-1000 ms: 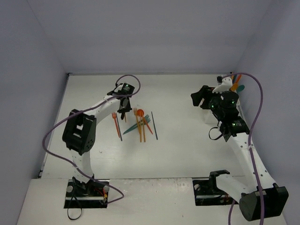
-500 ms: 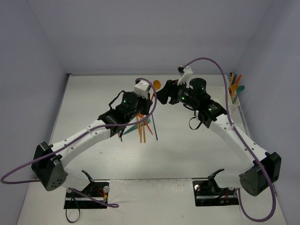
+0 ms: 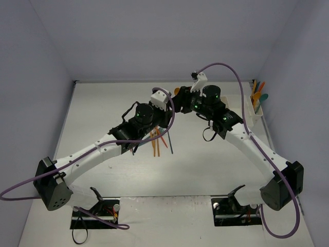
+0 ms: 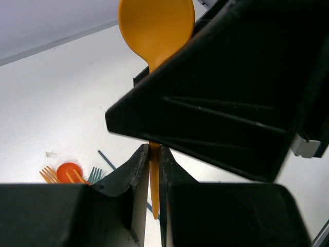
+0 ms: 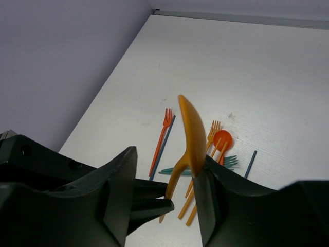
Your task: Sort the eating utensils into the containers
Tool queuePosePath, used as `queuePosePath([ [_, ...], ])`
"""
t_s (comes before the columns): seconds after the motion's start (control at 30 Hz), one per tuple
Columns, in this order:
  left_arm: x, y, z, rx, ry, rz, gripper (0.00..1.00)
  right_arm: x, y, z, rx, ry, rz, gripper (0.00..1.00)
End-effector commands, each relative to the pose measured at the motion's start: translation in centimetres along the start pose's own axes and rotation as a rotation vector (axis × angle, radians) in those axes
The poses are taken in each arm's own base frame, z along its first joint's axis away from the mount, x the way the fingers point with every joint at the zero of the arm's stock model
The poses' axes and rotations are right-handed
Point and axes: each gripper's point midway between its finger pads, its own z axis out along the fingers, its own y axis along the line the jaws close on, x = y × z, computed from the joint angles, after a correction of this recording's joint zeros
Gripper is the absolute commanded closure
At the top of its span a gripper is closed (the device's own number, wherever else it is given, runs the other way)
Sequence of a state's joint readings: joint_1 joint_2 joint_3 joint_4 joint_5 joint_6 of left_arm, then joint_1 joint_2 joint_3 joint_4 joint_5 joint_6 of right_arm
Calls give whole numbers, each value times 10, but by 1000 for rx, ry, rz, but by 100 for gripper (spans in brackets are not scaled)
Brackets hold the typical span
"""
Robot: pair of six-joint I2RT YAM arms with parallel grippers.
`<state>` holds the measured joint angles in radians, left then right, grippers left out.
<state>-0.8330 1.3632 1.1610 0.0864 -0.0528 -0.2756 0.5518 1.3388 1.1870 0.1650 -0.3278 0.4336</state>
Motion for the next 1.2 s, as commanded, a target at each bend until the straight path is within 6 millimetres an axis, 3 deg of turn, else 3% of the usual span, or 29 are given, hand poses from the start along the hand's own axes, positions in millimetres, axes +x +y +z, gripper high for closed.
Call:
queuePosePath([
  [0.0,-55,-15,-12,51,-167,-30,100,-33,17,1,-45,-115,-20,65],
  [0.17,-51,-11,-10,31,-159,-34,100,-30,8,-3,-4,-126,-31,95],
  [0.3,-47,-10,-8,20,-152,-46,96,-30,1,-8,30,-138,-45,100],
  [0.37,-45,-9,-9,17,-148,-54,82,-33,-3,-12,50,-153,-55,100],
  [0.43,-42,-6,-10,5,-144,-60,55,-42,-19,-23,107,-181,-71,100],
  [0.53,-38,4,-15,-44,-146,-77,35,-61,-51,-44,200,-218,-90,100],
  [0.67,-12,30,-23,-151,-92,-133,21,-103,-119,-100,446,-284,-148,100],
  [0.77,12,55,-30,-242,-21,-192,17,-133,-171,-150,685,-351,-161,100],
  [0.97,61,98,-53,-387,103,-285,14,-154,-239,-180,991,-357,-177,100],
  [1.17,80,117,-85,-468,145,-276,14,-166,-312,-210,1110,-394,-79,100],
])
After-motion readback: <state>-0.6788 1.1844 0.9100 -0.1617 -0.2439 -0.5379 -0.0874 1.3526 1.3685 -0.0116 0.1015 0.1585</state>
